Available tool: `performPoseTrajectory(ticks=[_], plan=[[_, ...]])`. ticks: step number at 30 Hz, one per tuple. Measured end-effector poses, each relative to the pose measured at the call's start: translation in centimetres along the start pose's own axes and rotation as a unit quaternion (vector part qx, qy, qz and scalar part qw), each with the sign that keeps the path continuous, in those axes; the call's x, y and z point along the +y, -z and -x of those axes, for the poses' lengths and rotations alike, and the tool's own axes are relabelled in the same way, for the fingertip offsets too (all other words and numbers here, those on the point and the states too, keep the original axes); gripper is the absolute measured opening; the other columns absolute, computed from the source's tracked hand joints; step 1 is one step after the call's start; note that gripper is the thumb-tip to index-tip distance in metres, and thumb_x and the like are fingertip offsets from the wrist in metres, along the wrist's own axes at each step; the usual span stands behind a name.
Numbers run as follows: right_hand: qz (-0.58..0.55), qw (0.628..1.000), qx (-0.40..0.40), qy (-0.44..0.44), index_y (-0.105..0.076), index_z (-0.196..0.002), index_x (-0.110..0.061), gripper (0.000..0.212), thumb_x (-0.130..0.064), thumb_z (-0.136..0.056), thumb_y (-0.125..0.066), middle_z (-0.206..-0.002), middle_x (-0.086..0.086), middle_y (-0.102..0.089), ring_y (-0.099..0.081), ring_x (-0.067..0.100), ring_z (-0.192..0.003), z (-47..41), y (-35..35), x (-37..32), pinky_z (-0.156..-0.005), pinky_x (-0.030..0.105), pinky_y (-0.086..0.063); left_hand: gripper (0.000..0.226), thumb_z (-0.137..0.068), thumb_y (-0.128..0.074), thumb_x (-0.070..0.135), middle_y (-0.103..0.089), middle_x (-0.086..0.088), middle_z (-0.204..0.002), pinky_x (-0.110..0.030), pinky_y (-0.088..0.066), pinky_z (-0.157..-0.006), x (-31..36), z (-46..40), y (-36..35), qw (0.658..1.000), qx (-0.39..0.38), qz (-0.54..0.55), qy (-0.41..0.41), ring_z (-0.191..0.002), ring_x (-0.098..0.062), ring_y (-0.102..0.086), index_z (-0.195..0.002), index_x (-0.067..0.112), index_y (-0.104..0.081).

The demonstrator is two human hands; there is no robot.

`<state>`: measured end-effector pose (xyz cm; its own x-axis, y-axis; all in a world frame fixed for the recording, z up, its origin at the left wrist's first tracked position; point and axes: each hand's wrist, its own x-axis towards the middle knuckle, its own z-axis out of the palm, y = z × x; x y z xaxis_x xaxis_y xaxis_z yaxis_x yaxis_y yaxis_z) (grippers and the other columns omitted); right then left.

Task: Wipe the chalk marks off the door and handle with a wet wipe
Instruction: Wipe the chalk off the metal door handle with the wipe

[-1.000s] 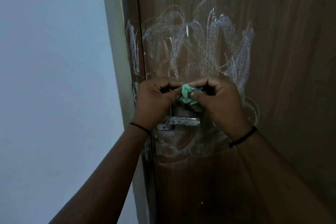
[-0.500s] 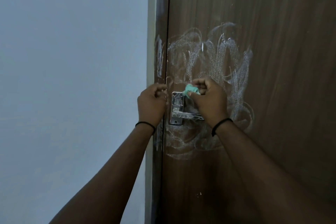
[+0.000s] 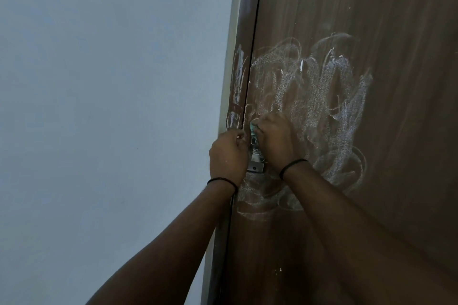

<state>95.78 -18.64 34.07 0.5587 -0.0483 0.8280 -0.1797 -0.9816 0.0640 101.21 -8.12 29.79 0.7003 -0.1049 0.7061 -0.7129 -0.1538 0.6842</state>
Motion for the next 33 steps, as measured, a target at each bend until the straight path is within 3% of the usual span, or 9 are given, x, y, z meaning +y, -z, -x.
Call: performPoseTrajectory(ticks=[6,12,18,21,24,28,30,33], plan=[[-0.028,0.997,0.035,-0.059,-0.071,-0.091,-0.005,0.016,-0.011,-0.092,-0.056,-0.087,0.01,-0.063,-0.056,0.024,-0.08,0.8,0.4,1.3,-0.068,0.029,-0.042,0.019,-0.091,-0.055,0.012,-0.072,0.0,-0.091,-0.021,-0.038,-0.068,-0.5,0.0,-0.4,0.999,-0.033,-0.022,-0.03,-0.074,-0.008,-0.054,-0.093,0.019,-0.072],[-0.012,0.999,-0.023,0.04,-0.071,-0.104,-0.006,0.021,-0.007,-0.093,-0.054,-0.1,0.011,-0.065,-0.055,0.028,-0.097,0.3,0.3,0.4,-0.08,0.041,-0.049,0.022,-0.09,-0.052,0.006,-0.07,-0.003,-0.086,-0.025,-0.044,-0.066,0.1,-0.2,-0.4,0.999,-0.037,-0.016,-0.014,-0.072,-0.014,-0.057,-0.085,0.015,-0.071],[-0.058,0.994,0.024,-0.092,-0.073,-0.098,-0.008,0.015,-0.01,-0.089,-0.061,-0.093,0.008,-0.066,-0.059,0.021,-0.083,1.7,0.8,1.9,-0.072,0.038,-0.053,0.023,-0.091,-0.053,0.009,-0.072,-0.003,-0.096,-0.022,-0.043,-0.073,-0.1,-0.2,-0.5,0.999,-0.042,-0.019,0.011,-0.083,-0.017,-0.063,-0.098,0.017,-0.073],[-0.018,1.0,0.0,-0.023,-0.07,-0.083,-0.006,0.016,-0.005,-0.09,-0.056,-0.087,0.009,-0.065,-0.056,0.023,-0.083,0.9,0.7,0.6,-0.071,0.041,-0.051,0.023,-0.09,-0.051,0.007,-0.072,-0.006,-0.091,-0.027,-0.048,-0.07,-0.1,-0.1,-0.7,0.999,-0.037,-0.026,0.005,-0.076,-0.018,-0.06,-0.091,0.013,-0.073],[-0.006,0.999,-0.044,0.03,-0.07,-0.086,-0.007,0.017,-0.007,-0.092,-0.055,-0.09,0.008,-0.063,-0.052,0.024,-0.091,-0.1,0.6,0.2,-0.074,0.041,-0.047,0.022,-0.09,-0.051,0.007,-0.07,-0.006,-0.089,-0.027,-0.047,-0.067,0.2,-0.2,-0.9,0.999,-0.039,-0.034,0.0,-0.076,-0.021,-0.062,-0.088,0.013,-0.072],[-0.063,0.997,0.01,-0.035,-0.073,-0.092,-0.009,0.012,-0.013,-0.09,-0.062,-0.091,0.007,-0.066,-0.057,0.021,-0.083,0.9,0.8,1.8,-0.07,0.031,-0.048,0.021,-0.091,-0.051,0.008,-0.071,-0.002,-0.089,-0.022,-0.041,-0.068,0.2,-0.4,-0.8,0.999,-0.038,-0.022,0.015,-0.077,-0.016,-0.061,-0.087,0.016,-0.071],[-0.04,0.997,0.017,-0.066,-0.071,-0.092,-0.01,0.012,-0.014,-0.091,-0.06,-0.087,0.006,-0.065,-0.056,0.019,-0.079,1.6,0.9,2.2,-0.067,0.032,-0.05,0.022,-0.091,-0.051,0.008,-0.071,-0.002,-0.091,-0.021,-0.041,-0.07,0.2,-0.5,-0.8,0.999,-0.036,-0.019,0.016,-0.078,-0.015,-0.061,-0.089,0.016,-0.072],[0.004,1.0,0.003,-0.007,-0.068,-0.089,-0.011,0.013,-0.006,-0.089,-0.056,-0.087,0.004,-0.062,-0.056,0.022,-0.084,1.2,0.8,1.1,-0.067,0.034,-0.048,0.024,-0.09,-0.05,0.006,-0.071,-0.003,-0.092,-0.022,-0.043,-0.068,0.4,-0.5,-0.9,0.999,-0.03,-0.022,0.016,-0.076,-0.013,-0.058,-0.09,0.015,-0.072]])
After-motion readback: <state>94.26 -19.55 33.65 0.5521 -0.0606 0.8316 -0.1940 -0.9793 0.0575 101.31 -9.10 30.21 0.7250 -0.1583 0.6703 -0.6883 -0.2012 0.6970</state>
